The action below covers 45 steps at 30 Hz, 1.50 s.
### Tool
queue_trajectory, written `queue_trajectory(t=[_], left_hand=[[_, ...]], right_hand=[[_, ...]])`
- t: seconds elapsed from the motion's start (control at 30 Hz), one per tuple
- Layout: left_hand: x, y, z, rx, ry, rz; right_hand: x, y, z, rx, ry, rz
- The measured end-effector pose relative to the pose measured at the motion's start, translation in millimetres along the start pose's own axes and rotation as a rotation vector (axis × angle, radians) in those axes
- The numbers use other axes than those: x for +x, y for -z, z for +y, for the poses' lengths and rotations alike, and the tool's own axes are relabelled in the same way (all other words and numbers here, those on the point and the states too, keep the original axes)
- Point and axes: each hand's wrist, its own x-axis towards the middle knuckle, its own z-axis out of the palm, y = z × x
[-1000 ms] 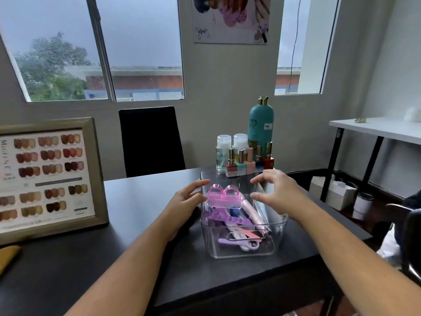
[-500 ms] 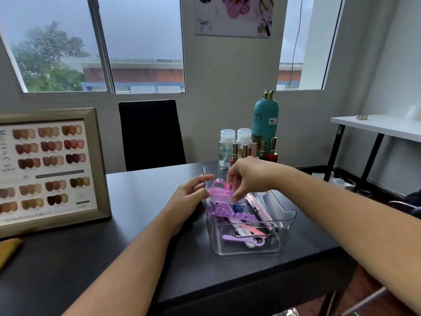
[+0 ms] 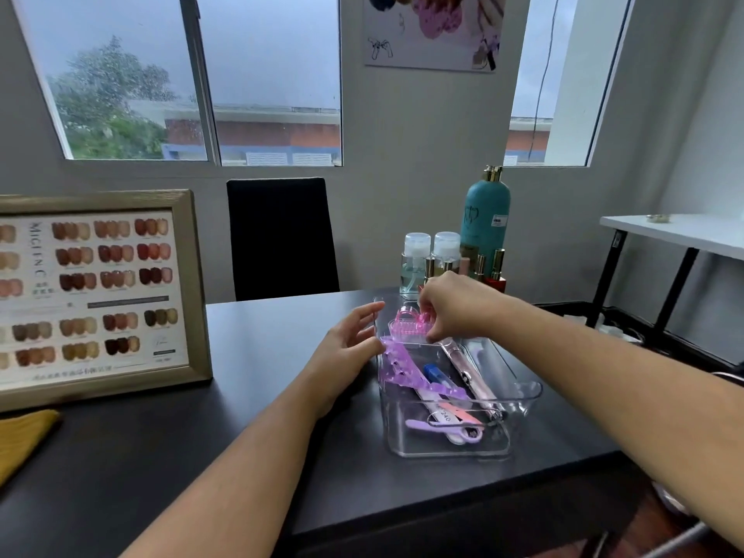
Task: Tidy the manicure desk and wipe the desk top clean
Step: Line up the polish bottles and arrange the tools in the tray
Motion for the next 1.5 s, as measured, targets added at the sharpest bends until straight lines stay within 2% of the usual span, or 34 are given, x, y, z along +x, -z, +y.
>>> queue_trajectory(t=[0.23, 0.37, 0.53, 0.63, 0.87, 1.03, 1.2, 1.5], left_hand=[[1.7, 0.7, -3.7, -0.01, 0.002, 0.013], [2.6, 1.2, -3.8, -0.033, 0.004, 0.008], [0.8, 0.6, -2.5, -0.054, -0.003, 0.001], [0.7, 0.8, -2.6, -0.056, -0.004, 0.01], [2.4, 1.1, -4.9, -0.039, 0.0, 0.007], [4.0, 2.1, -6.4, -0.065, -0.007, -0.009], [3.9, 3.0, -7.4, -0.086, -0.011, -0.005], [4.7, 0.9, -7.4, -0.01, -0.008, 0.005]], right_hand=[[-6.2, 8.4, 11.7, 0.117, 0.044, -0.1], [-10.5, 11.5, 16.0, 0.099, 0.016, -0.002], [-7.9, 2.2, 5.3, -0.093, 0.043, 0.105], [-1.7, -4.9, -0.6, -0.125, 0.078, 0.065], [-1.8, 6.4, 12.2, 0.113, 0.045, -0.109], [-0.6, 4.8, 11.5, 0.132, 0.045, 0.038], [3.6, -7.2, -0.9, -0.019, 0.125, 0.126], [0.5, -8.7, 2.5, 0.106, 0.102, -0.019]])
